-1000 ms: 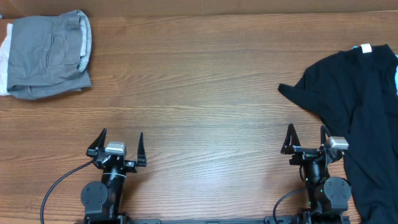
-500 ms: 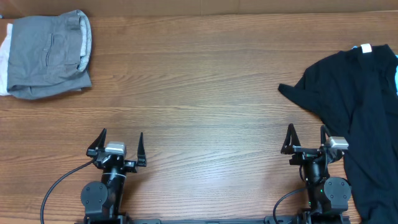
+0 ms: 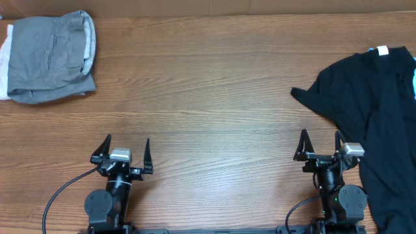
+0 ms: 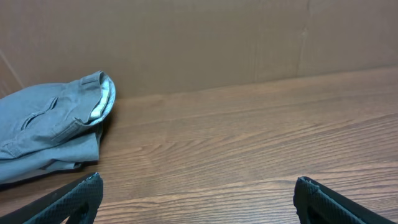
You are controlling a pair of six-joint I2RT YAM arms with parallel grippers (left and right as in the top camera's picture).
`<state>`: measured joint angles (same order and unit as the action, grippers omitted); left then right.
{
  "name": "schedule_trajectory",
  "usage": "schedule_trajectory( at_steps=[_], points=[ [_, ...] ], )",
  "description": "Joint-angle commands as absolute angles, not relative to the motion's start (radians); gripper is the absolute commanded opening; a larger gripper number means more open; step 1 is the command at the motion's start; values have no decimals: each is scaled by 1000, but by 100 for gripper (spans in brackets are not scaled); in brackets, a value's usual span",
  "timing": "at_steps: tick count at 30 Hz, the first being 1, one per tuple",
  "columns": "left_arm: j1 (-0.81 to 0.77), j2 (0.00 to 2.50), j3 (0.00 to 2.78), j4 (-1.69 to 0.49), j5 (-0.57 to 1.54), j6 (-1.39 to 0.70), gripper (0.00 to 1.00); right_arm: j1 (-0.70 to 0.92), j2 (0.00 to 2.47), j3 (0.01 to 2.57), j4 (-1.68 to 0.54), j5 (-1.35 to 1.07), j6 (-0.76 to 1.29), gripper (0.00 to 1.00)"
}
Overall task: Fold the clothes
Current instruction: 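Move the right gripper toward the crumpled black T-shirt at right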
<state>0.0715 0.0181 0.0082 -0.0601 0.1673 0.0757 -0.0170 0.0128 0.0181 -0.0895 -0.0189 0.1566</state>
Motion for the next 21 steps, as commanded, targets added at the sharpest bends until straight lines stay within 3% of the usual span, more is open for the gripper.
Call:
schedule_trajectory(
  at_steps=[1, 6, 11, 15, 18, 21],
  points=[
    [72, 22, 5, -63, 157, 56, 100, -10, 3, 8, -61, -32, 169, 100],
    [72, 22, 5, -63, 157, 56, 100, -10, 5, 8, -32, -389, 506, 100],
    [72, 22, 5, -63, 157, 56, 100, -10, 5, 8, 141, -382, 727, 100],
    [72, 22, 5, -63, 157, 56, 100, -10, 5, 14, 375, -299, 727, 100],
    [72, 22, 5, -63, 157, 56, 100, -10, 8, 62, 407, -181, 722, 100],
    [72, 22, 5, -63, 157, 56, 100, -10, 49, 149, 390, -135, 590, 100]
  ],
)
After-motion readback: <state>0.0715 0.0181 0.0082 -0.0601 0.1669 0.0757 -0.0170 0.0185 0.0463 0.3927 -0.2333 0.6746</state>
